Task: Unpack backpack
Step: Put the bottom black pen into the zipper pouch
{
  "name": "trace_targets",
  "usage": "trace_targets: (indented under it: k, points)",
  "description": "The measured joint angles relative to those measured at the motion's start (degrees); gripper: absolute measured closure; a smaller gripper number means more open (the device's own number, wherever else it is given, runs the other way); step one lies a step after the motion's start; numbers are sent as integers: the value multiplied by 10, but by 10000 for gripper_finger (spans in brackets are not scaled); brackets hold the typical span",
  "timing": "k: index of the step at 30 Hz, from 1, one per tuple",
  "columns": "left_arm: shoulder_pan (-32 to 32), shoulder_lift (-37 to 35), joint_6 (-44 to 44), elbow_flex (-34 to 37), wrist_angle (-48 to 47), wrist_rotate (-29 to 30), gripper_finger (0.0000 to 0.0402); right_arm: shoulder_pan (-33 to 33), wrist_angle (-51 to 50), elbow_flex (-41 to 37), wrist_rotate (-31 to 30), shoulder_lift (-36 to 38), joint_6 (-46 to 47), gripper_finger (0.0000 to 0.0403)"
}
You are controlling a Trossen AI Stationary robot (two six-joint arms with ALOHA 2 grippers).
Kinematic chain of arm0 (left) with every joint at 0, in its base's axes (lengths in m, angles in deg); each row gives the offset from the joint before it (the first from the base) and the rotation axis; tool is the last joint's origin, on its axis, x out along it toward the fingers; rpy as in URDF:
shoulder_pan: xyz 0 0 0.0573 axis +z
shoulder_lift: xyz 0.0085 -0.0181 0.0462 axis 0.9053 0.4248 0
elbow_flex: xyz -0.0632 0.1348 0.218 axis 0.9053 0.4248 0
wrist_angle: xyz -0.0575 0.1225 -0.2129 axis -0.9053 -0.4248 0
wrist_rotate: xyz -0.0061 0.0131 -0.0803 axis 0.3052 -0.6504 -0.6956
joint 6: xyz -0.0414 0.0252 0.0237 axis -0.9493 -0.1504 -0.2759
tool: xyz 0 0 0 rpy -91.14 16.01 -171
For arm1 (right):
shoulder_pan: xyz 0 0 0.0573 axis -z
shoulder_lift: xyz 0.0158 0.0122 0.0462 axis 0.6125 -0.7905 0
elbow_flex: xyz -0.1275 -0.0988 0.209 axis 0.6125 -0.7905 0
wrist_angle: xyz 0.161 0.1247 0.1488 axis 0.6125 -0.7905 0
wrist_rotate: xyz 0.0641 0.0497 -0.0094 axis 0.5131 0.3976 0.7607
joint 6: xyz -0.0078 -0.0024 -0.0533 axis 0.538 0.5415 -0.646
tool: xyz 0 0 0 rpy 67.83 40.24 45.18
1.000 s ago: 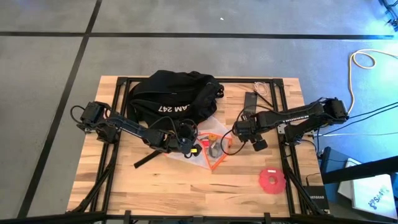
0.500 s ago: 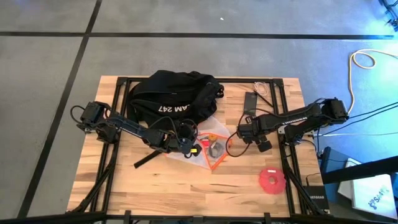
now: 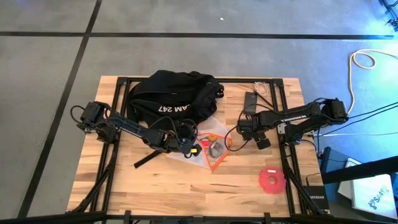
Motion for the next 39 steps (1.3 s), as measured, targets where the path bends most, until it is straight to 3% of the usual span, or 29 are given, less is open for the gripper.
trace_targets:
  k: [9,25,34,39]
  points:
    - [0,0,1,0,0,0,402,15,6,0,29,-1,-16,327]
    - [0,0,2,0,-3,0,402,15,43,-11,24,-48,-28,336]
    - [0,0,2,0,-3,0,402,15,34,-7,26,-49,-12,392]
    - [2,0,2,0,-3,0,402,0,8,30,27,-47,27,395]
